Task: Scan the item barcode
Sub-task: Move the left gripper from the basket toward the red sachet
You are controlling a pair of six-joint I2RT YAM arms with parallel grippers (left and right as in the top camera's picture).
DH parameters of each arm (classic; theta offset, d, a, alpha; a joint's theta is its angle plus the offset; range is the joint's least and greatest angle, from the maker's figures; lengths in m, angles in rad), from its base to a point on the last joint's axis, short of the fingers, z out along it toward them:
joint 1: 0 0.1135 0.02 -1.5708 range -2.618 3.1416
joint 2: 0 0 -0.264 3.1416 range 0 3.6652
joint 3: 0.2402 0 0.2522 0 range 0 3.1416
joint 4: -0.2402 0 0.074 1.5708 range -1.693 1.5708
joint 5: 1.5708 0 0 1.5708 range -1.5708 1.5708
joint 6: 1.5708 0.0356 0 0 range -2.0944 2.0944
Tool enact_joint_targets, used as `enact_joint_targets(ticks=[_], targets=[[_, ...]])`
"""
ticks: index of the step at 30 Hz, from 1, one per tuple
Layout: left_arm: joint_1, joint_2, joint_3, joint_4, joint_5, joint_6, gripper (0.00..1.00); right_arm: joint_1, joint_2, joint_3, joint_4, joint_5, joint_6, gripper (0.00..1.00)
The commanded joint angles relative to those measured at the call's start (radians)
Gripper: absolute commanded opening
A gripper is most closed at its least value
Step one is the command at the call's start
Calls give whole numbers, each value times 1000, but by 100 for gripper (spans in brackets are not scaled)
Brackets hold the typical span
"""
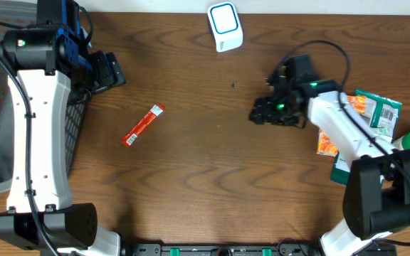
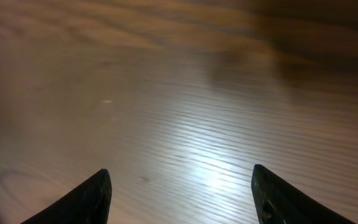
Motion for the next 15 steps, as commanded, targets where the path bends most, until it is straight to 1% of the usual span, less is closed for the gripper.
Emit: enact_joint_targets(ticks=[1,3,9,10,11,12,13,15], targets=[[0,-7,-3,25,-1,12,86,57,-19,-7,17,-2,-7,68],[0,-7,-3,43,-2,13,86,76,-19,-7,21,26,-7,68],[-6,-5,-45,0,-2,13,86,96,-19,-7,28,67,-7,68],[-8,-5,-64,-1,-2,13,80,96,-19,-7,28,67,-7,69],[-13,-5,-85,-3,-1,13,69,95,-19,-7,28,67,-7,69],[-18,-5,-113,-5,-1,13,53,95,-19,-7,28,67,-7,69],[-23,-5,-136,-5,0,12,43,94,-19,-7,28,67,-7,69],[-41,-5,-203,6,0,13,41,94,-19,-7,28,67,-7,69]])
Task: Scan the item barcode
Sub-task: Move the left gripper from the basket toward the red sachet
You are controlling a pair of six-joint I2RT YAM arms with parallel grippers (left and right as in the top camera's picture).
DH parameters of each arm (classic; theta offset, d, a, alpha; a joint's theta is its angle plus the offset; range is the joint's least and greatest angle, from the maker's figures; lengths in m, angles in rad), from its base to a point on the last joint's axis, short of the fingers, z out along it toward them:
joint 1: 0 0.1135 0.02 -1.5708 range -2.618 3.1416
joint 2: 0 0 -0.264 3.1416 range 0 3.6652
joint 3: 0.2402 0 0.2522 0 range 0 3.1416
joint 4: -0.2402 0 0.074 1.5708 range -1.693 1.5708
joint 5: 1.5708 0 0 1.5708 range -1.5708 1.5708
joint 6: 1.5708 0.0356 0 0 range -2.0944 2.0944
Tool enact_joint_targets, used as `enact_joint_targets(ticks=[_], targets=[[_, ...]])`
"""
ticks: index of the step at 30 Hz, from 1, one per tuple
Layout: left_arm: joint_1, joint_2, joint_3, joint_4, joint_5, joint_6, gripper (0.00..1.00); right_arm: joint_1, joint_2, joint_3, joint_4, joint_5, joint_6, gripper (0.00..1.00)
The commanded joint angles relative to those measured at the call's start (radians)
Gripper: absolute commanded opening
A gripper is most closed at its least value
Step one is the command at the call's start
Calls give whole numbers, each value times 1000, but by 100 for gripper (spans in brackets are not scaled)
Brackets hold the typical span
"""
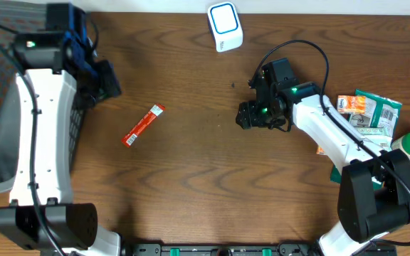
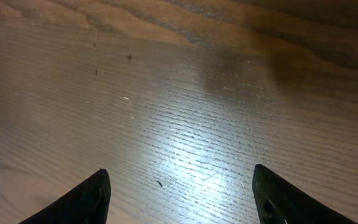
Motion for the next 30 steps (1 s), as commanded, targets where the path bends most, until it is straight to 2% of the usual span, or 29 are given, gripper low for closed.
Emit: enact_joint_targets(ticks=[1,3,6,7,8,9,11,13,14,21,30], targets=[[-32,-5,-107,16,0,8,41,10,-19,-7,2,13,-6,69],[-47,-5,-175,55,-1,9,43,10,-19,-7,3,13,-6,69],[-58,-5,-245,104,-2,9,76,10,-19,-7,3,13,-6,69],[-58,-5,-256,125,-2,9,84,10,-19,-7,3,13,-6,69],[-58,-4,-265,152,-2,9,84,10,-19,-7,3,13,-6,69],[-58,-4,-274,183,-3,10,76,10,-19,-7,3,13,-6,69],[-60,-4,-302,241,-6,10,45,10,-19,-7,2,13,-6,69],[-61,-4,-336,301,-6,10,19,10,-19,-7,2,13,-6,69],[-61,-3,-358,332,-10,9,12,10,-19,-7,2,13,-6,69],[-60,17,-510,548,-150,10,10,10,-19,-7,2,13,-6,69],[-61,28,-700,845,-148,9,11,10,-19,-7,3,13,-6,69]])
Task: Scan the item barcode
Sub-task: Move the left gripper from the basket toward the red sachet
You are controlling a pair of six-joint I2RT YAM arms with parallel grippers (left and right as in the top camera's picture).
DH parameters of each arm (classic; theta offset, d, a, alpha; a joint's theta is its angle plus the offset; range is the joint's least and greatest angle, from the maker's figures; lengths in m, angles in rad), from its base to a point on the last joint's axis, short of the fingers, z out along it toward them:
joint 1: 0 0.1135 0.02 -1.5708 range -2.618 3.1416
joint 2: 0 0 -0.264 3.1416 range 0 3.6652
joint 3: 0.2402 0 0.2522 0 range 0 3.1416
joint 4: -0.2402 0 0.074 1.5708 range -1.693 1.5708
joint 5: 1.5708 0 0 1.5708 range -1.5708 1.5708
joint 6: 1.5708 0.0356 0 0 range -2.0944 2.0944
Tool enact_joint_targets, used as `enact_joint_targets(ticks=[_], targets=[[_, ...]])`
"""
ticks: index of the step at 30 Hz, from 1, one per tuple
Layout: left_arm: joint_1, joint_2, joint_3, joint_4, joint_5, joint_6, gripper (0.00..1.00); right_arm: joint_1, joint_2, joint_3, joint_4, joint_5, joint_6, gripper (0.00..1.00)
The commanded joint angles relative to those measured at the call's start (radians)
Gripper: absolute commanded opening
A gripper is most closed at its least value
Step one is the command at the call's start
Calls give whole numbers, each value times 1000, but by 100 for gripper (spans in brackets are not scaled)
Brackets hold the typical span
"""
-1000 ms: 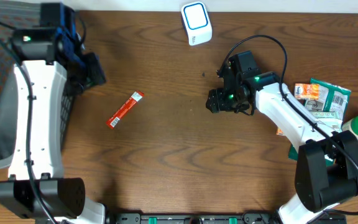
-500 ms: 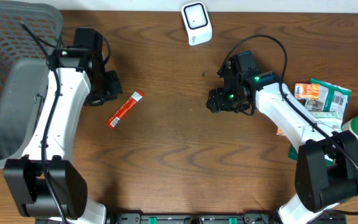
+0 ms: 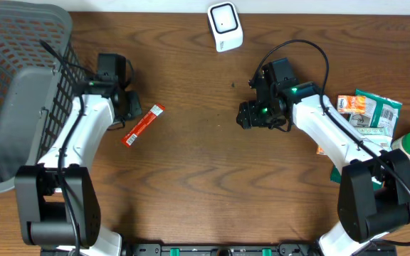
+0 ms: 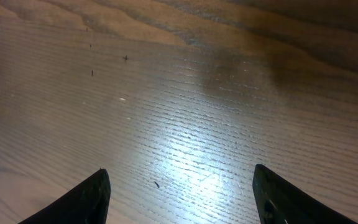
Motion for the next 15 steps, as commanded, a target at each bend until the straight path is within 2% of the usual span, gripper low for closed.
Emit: enact_joint_targets(ticks=[1,3,9,13,15], targets=[[0,15,-85,95,-23,2,11,10,-19,-6,2,3,-6,69],[0,15,-156,211,-23,2,11,10,-19,-6,2,3,-6,70],[0,15,-270,373,-14,-5,11,10,-19,-6,2,2,-6,70],[0,15,-315,404,18,-101,11,10,-19,-6,2,2,-6,70],[0,15,-320,400,96,-124,11,10,-19,-6,2,2,-6,70]])
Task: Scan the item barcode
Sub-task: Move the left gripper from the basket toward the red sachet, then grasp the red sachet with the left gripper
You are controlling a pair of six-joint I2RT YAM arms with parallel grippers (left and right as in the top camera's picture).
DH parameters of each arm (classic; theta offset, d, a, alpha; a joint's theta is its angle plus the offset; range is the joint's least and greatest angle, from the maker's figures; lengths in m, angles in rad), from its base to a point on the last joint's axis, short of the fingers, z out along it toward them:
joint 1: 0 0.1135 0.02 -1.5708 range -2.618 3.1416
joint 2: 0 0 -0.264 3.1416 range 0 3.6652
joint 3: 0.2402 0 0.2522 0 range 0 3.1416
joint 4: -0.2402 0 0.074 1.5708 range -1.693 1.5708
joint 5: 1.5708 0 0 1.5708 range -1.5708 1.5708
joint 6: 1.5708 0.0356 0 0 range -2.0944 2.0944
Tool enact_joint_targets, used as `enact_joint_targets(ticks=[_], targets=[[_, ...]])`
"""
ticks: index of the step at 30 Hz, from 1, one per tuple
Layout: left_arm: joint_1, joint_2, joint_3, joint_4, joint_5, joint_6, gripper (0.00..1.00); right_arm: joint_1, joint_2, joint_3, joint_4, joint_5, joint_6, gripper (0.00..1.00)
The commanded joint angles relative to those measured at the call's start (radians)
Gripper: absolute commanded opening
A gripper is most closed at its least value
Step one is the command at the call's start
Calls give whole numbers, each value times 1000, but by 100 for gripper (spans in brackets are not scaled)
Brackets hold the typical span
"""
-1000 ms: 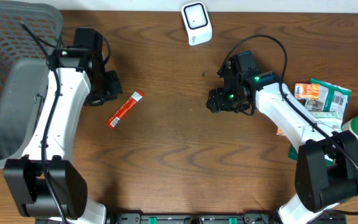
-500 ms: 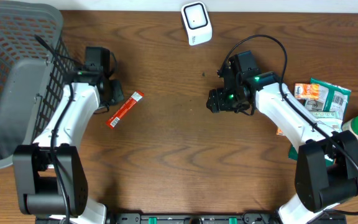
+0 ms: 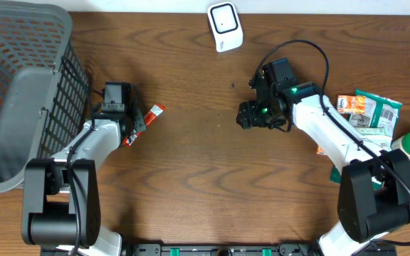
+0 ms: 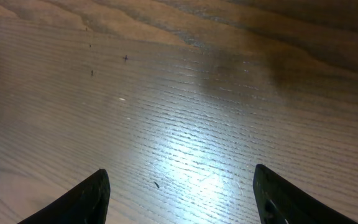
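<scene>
A red stick sachet lies slantwise on the left half of the brown table. My left gripper is over its middle, hiding that part, and its jaws are too small and dark to read. Only the sachet's two ends show. The white scanner stands at the table's far edge. Near the table's middle, my right gripper is open over bare wood with nothing between its fingers. In the right wrist view the right gripper shows both dark fingertips wide apart.
A grey mesh basket fills the far left. Snack packets, an orange packet and a green-capped bottle lie at the right edge. A red sliver shows at the wrist view's top left.
My left gripper has moved from just left of the sachet onto its middle, and the arm lies lower and nearer. The right arm and the sachet have not moved.
At first my left arm stood raised over the basket at the far left, and the right gripper was open right of centre. The right gripper then shifted a little left and stayed. My left gripper later stood beside the sachet and is now on it.
</scene>
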Motion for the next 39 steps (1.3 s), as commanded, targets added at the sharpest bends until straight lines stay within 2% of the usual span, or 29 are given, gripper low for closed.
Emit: enact_joint_targets(ticks=[1,5,9,15,22,26,32,39], targets=[[0,13,-13,-3,148,-80,11,10,-19,-6,1,2,-6,70],[-23,13,-13,-7,336,-90,11,10,-19,-5,1,2,-6,70],[-85,13,-13,-23,391,-102,11,10,-19,-6,0,2,-6,70],[-237,13,-13,-30,386,-113,15,10,-19,-5,0,2,-6,69],[-416,12,-13,-16,367,-128,13,10,-19,-5,0,2,-6,69],[-422,-6,12,2,350,-128,11,10,-19,-5,0,2,-6,69],[-415,-16,35,58,191,-180,12,10,-19,-5,0,2,-6,69],[-416,13,19,-24,190,-214,12,10,-19,-6,0,2,-6,69]])
